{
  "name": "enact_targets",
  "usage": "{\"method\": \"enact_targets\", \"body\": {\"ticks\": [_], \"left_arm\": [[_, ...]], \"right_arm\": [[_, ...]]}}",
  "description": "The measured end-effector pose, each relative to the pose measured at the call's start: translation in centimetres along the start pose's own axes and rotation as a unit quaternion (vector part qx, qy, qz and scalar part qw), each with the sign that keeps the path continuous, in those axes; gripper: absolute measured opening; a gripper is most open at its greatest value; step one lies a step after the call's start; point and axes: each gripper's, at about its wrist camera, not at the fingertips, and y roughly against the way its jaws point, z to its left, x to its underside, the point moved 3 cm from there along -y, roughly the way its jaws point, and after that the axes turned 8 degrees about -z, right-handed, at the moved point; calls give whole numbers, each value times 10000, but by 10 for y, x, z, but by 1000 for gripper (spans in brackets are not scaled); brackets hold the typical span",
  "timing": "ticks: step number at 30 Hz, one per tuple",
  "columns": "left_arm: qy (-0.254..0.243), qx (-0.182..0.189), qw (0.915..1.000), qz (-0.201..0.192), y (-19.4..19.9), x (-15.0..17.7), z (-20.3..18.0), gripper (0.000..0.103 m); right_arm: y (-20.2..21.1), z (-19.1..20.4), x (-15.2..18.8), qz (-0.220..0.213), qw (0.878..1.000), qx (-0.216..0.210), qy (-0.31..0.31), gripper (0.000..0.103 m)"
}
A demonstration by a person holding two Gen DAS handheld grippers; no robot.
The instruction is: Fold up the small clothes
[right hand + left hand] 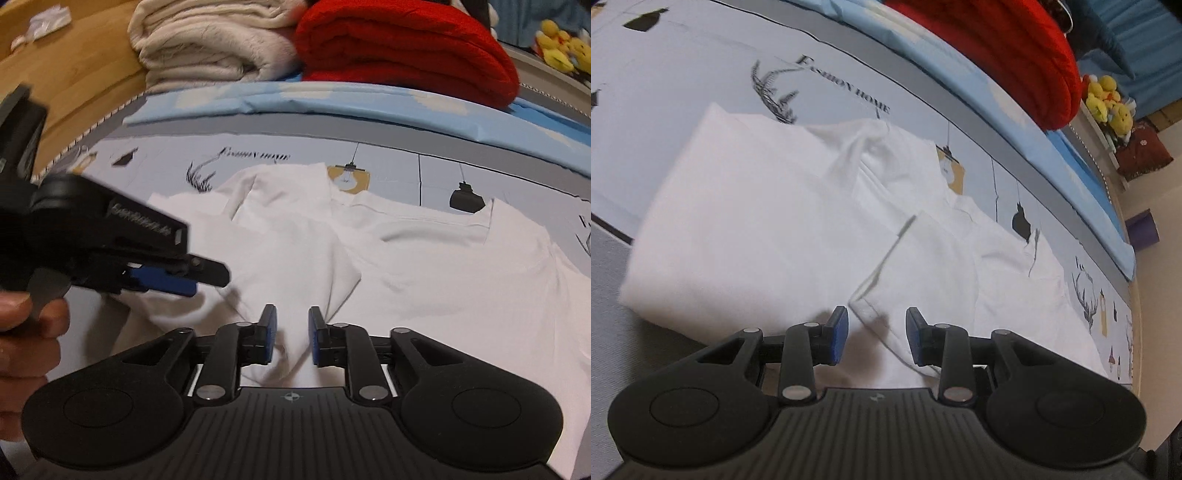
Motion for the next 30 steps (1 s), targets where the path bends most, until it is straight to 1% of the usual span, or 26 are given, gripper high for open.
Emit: {"method": "enact_targets", "body": {"ticks": [4,6,7,8,9,10,12,14,15,16,18,19,21,22,24,26,28,29,30], "left_arm": [[-205,-141,9996,93,-9,7,-6,37],[-323,-187,9992,146,-13,10,-8,35],[-402,-222,9989,133,-15,11,-8,23],[-494,-239,9984,118,-15,11,-9,16],[-610,-265,9977,100,-15,11,-11,5],[-721,-247,9971,54,-14,11,-13,1],[-792,-2,9969,3,-7,10,-20,1],[-812,500,9954,-71,9,6,-34,0],[-865,832,9927,-137,18,3,-44,0],[-946,1233,9877,-201,30,0,-55,0],[-1059,1748,9787,-184,42,-1,-68,0],[-1139,2005,9730,-95,47,1,-74,0],[-1298,2230,9661,73,49,8,-80,0],[-1378,2256,9643,142,48,12,-81,1],[-1384,2184,9658,213,44,15,-79,1],[-1255,2115,9692,140,44,12,-73,1],[-1072,2049,9729,-9,46,4,-66,3],[-994,2025,9742,-83,46,-1,-65,4],[-925,1992,9755,-156,48,-4,-62,9]], "right_arm": [[-5,0,3,71,9999,-9,150,25],[-6,1,3,57,9998,-11,190,29],[-6,2,2,40,9998,-17,208,31],[-7,2,2,15,9997,-28,229,33],[-7,3,1,-2,9997,-37,255,33],[-6,4,1,-21,9996,-50,284,34],[-4,6,-1,-77,9993,-72,369,35],[-1,8,-2,-151,9987,-76,478,38],[0,10,-2,-190,9983,-92,544,40],[2,11,-2,-220,9978,-101,610,40],[4,12,-3,-293,9969,-16,727,41],[6,11,-3,-340,9966,42,750,41],[8,9,-5,-427,9965,108,712,41],[9,7,-5,-453,9967,122,666,39],[10,1,-5,-465,9970,230,567,7],[10,-6,-5,-466,9972,395,432,6],[13,-17,-7,-507,9973,513,162,5],[14,-23,-9,-526,9971,557,-10,5],[16,-28,-10,-553,9966,591,-144,5]]}}
